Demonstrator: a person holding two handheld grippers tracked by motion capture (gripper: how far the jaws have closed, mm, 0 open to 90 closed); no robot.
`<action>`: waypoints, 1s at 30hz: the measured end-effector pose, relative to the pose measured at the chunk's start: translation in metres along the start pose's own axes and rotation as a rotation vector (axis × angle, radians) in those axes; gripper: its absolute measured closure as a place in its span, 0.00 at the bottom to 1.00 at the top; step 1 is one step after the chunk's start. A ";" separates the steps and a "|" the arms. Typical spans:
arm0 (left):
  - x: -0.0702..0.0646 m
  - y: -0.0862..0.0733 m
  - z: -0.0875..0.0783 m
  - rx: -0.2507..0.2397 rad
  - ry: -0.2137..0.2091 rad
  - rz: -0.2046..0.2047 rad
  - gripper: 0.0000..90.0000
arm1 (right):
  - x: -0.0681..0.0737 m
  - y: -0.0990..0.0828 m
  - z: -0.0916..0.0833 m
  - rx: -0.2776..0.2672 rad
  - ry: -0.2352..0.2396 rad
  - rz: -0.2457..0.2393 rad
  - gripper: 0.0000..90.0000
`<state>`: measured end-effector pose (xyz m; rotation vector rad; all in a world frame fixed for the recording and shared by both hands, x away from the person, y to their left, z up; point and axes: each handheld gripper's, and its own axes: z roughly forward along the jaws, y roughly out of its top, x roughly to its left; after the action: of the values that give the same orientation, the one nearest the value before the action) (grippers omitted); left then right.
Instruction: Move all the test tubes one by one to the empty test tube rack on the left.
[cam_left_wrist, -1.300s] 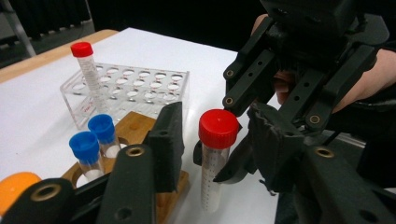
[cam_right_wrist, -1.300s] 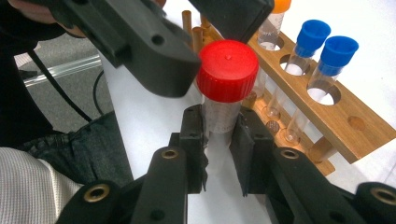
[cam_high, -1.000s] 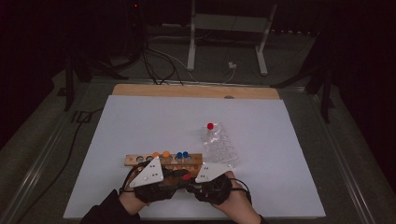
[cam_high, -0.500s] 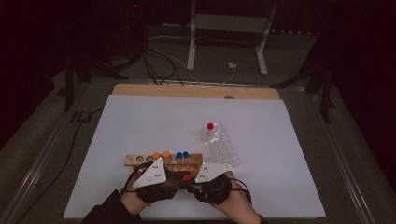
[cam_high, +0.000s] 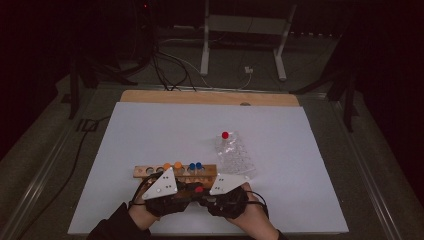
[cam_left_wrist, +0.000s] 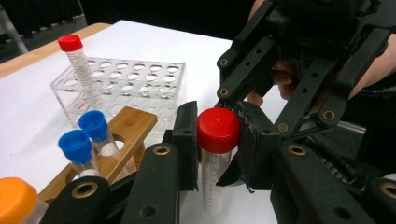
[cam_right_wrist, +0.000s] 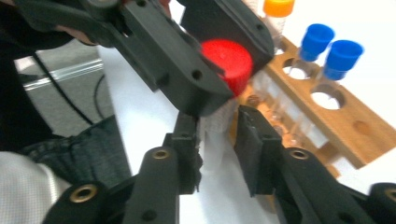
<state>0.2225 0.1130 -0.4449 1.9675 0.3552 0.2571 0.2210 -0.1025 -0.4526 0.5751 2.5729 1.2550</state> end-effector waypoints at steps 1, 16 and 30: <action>0.000 0.000 -0.001 0.000 0.006 0.004 0.80 | 0.001 0.000 0.000 0.000 -0.008 -0.005 0.72; 0.008 0.011 -0.030 -0.013 0.079 0.020 0.80 | -0.011 0.001 -0.014 -0.053 -0.066 0.034 0.46; 0.018 0.019 -0.062 -0.046 0.168 -0.001 0.80 | -0.026 0.003 -0.033 -0.124 -0.146 0.104 0.20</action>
<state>0.2210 0.1649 -0.4017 1.9053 0.4549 0.4284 0.2333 -0.1355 -0.4298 0.7536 2.3547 1.3405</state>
